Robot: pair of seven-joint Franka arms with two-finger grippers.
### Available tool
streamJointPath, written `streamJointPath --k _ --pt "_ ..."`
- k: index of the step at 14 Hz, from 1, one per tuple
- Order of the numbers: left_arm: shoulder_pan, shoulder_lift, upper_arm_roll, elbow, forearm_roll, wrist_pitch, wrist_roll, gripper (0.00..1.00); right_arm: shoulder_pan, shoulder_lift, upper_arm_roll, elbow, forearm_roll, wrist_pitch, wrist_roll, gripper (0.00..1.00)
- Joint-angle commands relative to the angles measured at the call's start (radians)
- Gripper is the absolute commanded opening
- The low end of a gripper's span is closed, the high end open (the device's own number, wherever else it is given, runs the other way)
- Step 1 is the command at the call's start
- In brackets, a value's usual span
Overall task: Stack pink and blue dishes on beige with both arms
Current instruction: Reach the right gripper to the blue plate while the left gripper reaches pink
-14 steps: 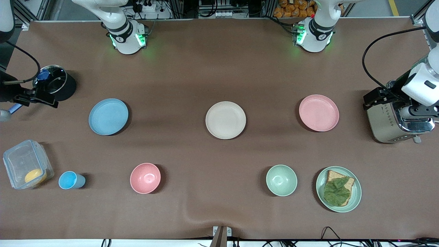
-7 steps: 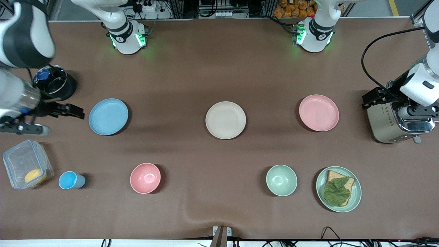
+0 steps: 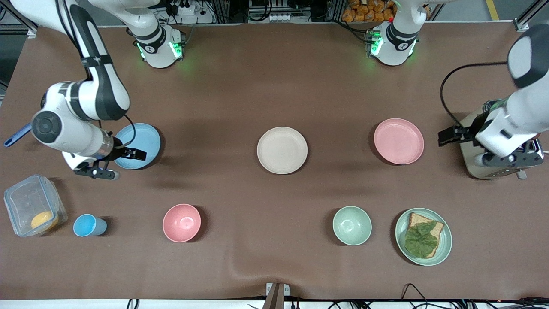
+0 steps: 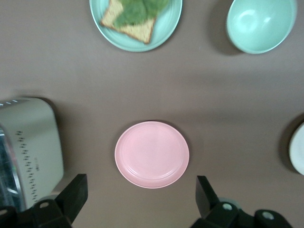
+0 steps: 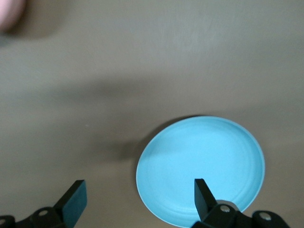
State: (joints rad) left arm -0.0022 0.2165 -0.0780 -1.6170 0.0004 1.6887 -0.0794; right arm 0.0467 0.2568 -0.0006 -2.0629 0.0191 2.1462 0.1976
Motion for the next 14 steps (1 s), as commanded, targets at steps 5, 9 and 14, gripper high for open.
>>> streamJointPath --k 5,9,14 --pt "0.014 0.130 -0.003 -0.192 0.009 0.202 0.024 1.00 0.067 0.120 -0.004 -0.010 0.004 0.026 0.126 1.00" --pt "0.054 0.127 -0.005 -0.354 0.026 0.313 0.081 1.00 0.079 0.168 -0.006 -0.011 0.002 0.044 0.146 1.00" --pt "0.128 0.150 -0.008 -0.523 0.035 0.512 0.163 1.00 0.068 0.182 -0.006 0.004 0.002 0.034 0.169 0.98"
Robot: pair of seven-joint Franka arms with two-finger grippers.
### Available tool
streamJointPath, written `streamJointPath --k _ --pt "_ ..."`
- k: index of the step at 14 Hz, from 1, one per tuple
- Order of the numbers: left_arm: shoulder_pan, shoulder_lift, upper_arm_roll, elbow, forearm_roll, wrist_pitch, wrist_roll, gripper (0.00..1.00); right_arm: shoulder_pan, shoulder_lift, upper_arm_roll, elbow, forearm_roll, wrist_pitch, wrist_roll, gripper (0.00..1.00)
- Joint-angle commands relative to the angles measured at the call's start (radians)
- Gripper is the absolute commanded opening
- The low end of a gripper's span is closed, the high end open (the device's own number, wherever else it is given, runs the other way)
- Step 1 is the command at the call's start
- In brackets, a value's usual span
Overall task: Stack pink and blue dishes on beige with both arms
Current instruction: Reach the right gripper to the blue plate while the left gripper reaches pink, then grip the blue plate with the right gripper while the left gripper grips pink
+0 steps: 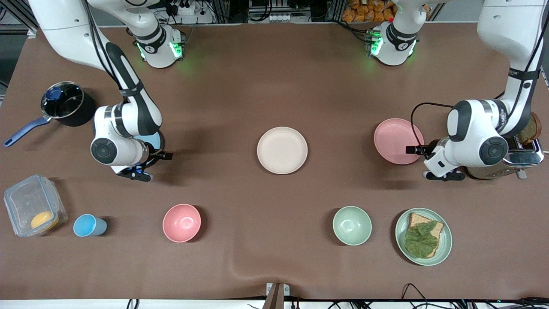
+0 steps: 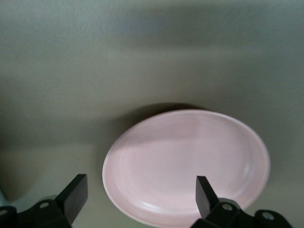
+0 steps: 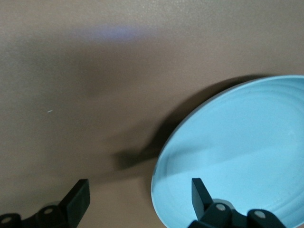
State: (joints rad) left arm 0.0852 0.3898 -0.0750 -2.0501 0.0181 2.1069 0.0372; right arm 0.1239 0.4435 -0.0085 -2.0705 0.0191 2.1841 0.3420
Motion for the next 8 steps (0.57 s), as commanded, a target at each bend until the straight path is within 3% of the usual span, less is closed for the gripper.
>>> streamJointPath --k 1,4,5,7,8 --pt "0.057 -0.017 -0.011 -0.114 0.017 0.132 0.070 1.00 -0.024 -0.012 -0.004 0.023 0.002 -0.012 0.011 1.00" --pt "0.082 0.017 -0.012 -0.159 0.016 0.220 0.108 1.00 -0.142 -0.014 -0.002 0.130 0.004 -0.154 -0.136 1.00" --pt "0.088 0.029 -0.014 -0.162 0.016 0.229 0.118 0.87 -0.192 -0.014 -0.002 0.147 0.002 -0.170 -0.231 1.00" --pt "0.087 0.030 -0.019 -0.159 0.010 0.229 0.127 0.34 -0.280 -0.012 -0.002 0.148 0.002 -0.164 -0.424 1.00" --pt "0.087 0.029 -0.022 -0.157 0.008 0.226 0.128 0.14 -0.305 -0.009 -0.002 0.148 -0.001 -0.159 -0.475 1.00"
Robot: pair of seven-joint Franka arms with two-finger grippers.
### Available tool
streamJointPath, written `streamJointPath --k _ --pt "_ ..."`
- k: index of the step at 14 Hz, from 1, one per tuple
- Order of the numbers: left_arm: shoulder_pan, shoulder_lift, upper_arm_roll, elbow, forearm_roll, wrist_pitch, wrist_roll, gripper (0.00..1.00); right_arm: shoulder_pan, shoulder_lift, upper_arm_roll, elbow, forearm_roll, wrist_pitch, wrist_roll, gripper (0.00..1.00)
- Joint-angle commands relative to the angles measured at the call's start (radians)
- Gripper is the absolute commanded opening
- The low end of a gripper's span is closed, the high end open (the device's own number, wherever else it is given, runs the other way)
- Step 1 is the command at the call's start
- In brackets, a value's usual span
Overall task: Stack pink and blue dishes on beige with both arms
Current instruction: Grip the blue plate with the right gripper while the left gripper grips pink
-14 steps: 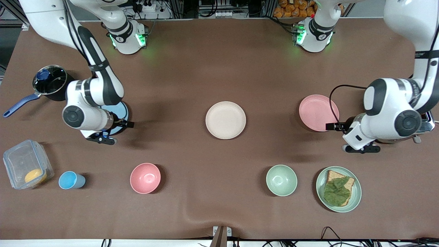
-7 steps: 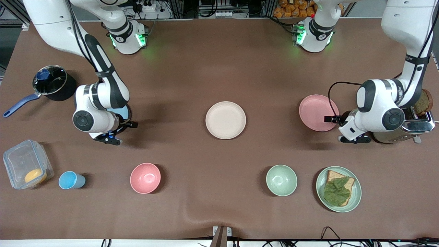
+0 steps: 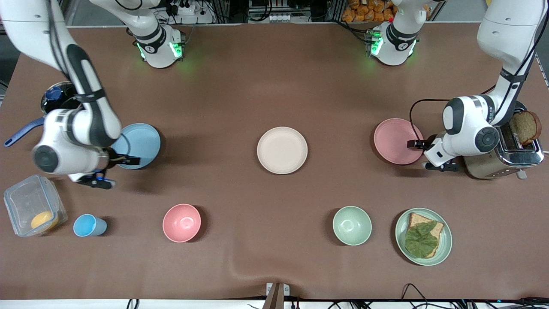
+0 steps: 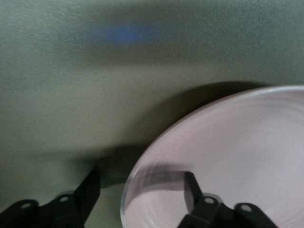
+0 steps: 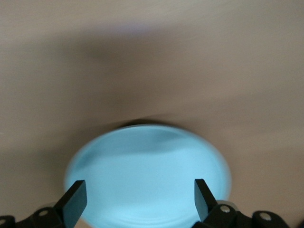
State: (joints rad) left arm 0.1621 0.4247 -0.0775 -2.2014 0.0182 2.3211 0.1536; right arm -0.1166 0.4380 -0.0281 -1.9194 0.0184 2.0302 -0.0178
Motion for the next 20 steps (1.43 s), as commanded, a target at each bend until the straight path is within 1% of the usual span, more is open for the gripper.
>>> streamJointPath --k 1,2,5,6,8,10,13,15,16,17,18,19,20 --pt "0.010 -0.007 -0.019 0.000 0.005 0.009 0.014 0.03 -0.083 -0.001 0.016 -0.004 -0.006 -0.002 -0.157 1.00" --pt "0.011 -0.011 -0.019 0.002 0.005 0.006 0.014 0.00 -0.103 0.004 0.017 -0.006 -0.006 -0.001 -0.209 1.00" --pt "0.010 -0.015 -0.027 0.011 0.003 -0.015 0.014 0.00 -0.138 0.025 0.017 -0.019 -0.003 0.018 -0.338 1.00" --pt "0.010 -0.017 -0.034 0.029 0.003 -0.041 0.014 0.00 -0.143 0.025 0.017 -0.033 0.003 0.018 -0.367 1.00" --pt "0.010 -0.018 -0.048 0.106 0.002 -0.150 0.012 0.00 -0.163 0.030 0.020 -0.064 0.012 0.030 -0.378 1.00" --pt "0.004 -0.012 -0.050 0.182 -0.041 -0.259 0.014 0.00 -0.175 0.036 0.020 -0.079 0.028 0.035 -0.402 1.00" --pt "-0.002 -0.014 -0.053 0.196 -0.049 -0.272 0.008 0.00 -0.203 0.071 0.022 -0.082 0.086 0.031 -0.441 1.00" --pt "-0.015 -0.012 -0.053 0.209 -0.049 -0.290 0.004 0.00 -0.203 0.074 0.022 -0.082 0.098 0.025 -0.442 0.98" --pt "-0.009 -0.006 -0.054 0.210 -0.050 -0.290 0.004 0.00 -0.201 0.079 0.022 -0.082 0.098 0.022 -0.442 0.83" --pt "-0.007 -0.014 -0.056 0.216 -0.053 -0.292 0.006 0.00 -0.201 0.080 0.023 -0.082 0.101 0.018 -0.442 0.62" --pt "-0.007 -0.018 -0.061 0.245 -0.073 -0.311 0.007 0.00 -0.198 0.080 0.022 -0.082 0.103 0.016 -0.439 0.41" --pt "-0.007 -0.020 -0.062 0.293 -0.096 -0.384 0.017 0.00 -0.196 0.085 0.023 -0.081 0.113 0.007 -0.439 0.25" --pt "-0.003 -0.020 -0.064 0.342 -0.121 -0.443 0.044 0.00 -0.195 0.087 0.023 -0.079 0.130 -0.001 -0.441 0.14"
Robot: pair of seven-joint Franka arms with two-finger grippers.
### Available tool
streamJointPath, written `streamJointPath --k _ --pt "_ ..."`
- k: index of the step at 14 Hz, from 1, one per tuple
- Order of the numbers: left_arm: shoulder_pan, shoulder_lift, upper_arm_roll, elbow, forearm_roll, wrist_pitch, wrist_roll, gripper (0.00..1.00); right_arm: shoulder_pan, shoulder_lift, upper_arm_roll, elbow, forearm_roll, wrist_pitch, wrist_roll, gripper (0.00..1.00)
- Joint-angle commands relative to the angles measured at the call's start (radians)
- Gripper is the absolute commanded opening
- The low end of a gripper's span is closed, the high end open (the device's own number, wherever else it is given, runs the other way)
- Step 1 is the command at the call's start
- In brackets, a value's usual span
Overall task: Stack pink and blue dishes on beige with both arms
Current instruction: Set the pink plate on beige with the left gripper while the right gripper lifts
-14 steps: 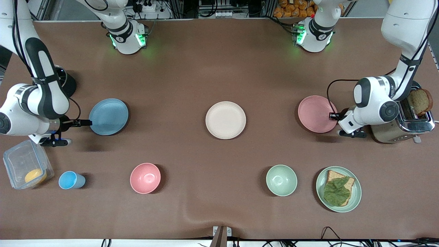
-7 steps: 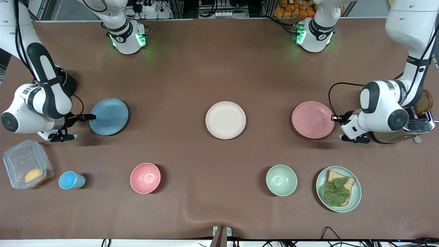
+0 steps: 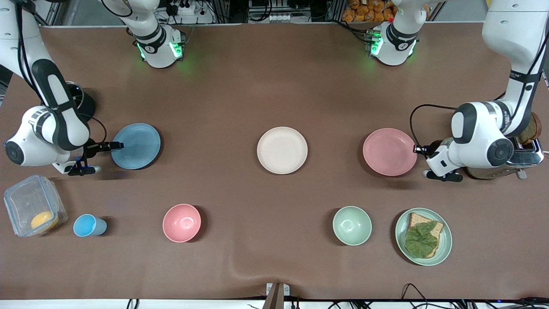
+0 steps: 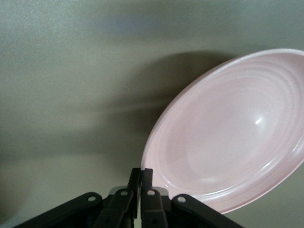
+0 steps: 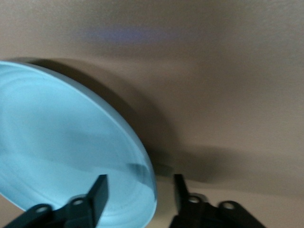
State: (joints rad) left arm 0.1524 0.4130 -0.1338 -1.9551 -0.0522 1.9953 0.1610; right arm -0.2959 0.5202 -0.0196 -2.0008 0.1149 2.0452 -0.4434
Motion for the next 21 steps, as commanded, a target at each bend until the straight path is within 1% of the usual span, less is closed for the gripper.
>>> streamJointPath --k 1,2,4,5,6,7,9,11,12,13,15,17,18,21 --pt "0.007 -0.008 -0.010 0.137 -0.081 -0.150 0.099 0.00 -0.014 0.004 0.015 0.004 0.035 -0.019 -0.014 0.08" --pt "0.010 -0.007 -0.010 0.165 -0.128 -0.170 0.133 0.00 -0.014 0.006 0.015 0.004 0.035 -0.023 -0.011 0.01" --pt "-0.013 0.018 -0.012 0.223 -0.210 -0.184 0.128 0.00 -0.014 0.004 0.015 0.011 0.049 -0.049 -0.008 0.00" --pt "-0.048 0.044 -0.032 0.263 -0.250 -0.182 0.094 0.00 -0.014 0.004 0.015 0.026 0.058 -0.072 -0.008 0.00" --pt "-0.098 0.081 -0.036 0.321 -0.270 -0.182 0.022 0.00 -0.014 0.004 0.015 0.048 0.058 -0.106 -0.006 0.00" --pt "-0.165 0.123 -0.036 0.376 -0.264 -0.181 -0.057 0.00 -0.009 0.004 0.015 0.075 0.062 -0.147 -0.005 0.00" --pt "-0.279 0.165 -0.035 0.432 -0.265 -0.156 -0.212 0.00 -0.009 0.004 0.015 0.106 0.065 -0.197 -0.001 0.00" --pt "-0.355 0.170 -0.036 0.436 -0.264 -0.122 -0.348 0.00 -0.009 0.006 0.015 0.128 0.066 -0.218 0.000 0.00" --pt "-0.382 0.171 -0.036 0.429 -0.274 -0.121 -0.372 0.00 -0.009 0.004 0.015 0.131 0.066 -0.221 0.000 0.00" --pt "-0.389 0.188 -0.038 0.423 -0.276 -0.122 -0.377 0.00 -0.009 0.004 0.015 0.140 0.068 -0.233 0.000 0.00" --pt "-0.451 0.217 -0.035 0.417 -0.275 -0.101 -0.397 0.00 -0.008 0.004 0.015 0.146 0.080 -0.243 0.000 0.00" --pt "-0.503 0.240 -0.035 0.397 -0.270 -0.022 -0.486 0.00 0.011 0.004 0.015 0.161 0.083 -0.244 0.018 0.00" --pt "-0.534 0.256 -0.035 0.397 -0.267 0.009 -0.506 0.00 0.029 0.004 0.015 0.174 0.085 -0.261 0.058 0.00" --pt "-0.559 0.271 -0.036 0.372 -0.274 0.033 -0.512 0.00 0.073 0.003 0.017 0.232 0.088 -0.339 0.138 0.00"
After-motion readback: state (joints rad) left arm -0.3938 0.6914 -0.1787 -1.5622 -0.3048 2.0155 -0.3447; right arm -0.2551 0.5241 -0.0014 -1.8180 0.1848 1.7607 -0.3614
